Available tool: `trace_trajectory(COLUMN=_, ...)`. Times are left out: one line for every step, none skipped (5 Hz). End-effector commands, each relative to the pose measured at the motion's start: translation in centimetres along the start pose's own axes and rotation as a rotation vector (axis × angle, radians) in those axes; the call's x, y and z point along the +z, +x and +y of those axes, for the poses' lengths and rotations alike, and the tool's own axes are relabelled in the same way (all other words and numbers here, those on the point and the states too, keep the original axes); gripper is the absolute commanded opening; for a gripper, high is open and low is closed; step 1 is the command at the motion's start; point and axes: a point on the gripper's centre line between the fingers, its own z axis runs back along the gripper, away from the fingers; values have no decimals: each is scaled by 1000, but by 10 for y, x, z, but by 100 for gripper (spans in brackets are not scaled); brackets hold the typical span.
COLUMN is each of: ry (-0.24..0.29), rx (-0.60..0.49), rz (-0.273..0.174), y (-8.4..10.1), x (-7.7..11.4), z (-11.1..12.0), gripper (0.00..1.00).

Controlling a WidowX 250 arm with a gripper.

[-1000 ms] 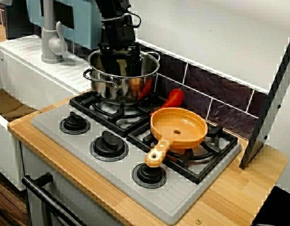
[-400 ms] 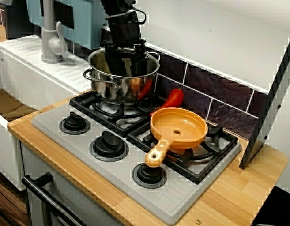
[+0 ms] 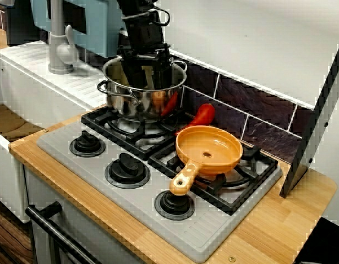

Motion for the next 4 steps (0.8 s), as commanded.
trace_trajectory(ry=17, rx=-20, rz=-86, y=5, x=23, z=-11, gripper=100)
trace_trajectory(ry=38, rx=-16, rz=-92, y=7, x=13, z=-13, gripper=100)
trace_trajectory(ry=59, rx=-7, rz=-94, y=10, x=5, z=-13, gripper=100)
trace_trajectory(ry=79, rx=-1, rz=-96, y=13, x=-1, z=-9, gripper=100)
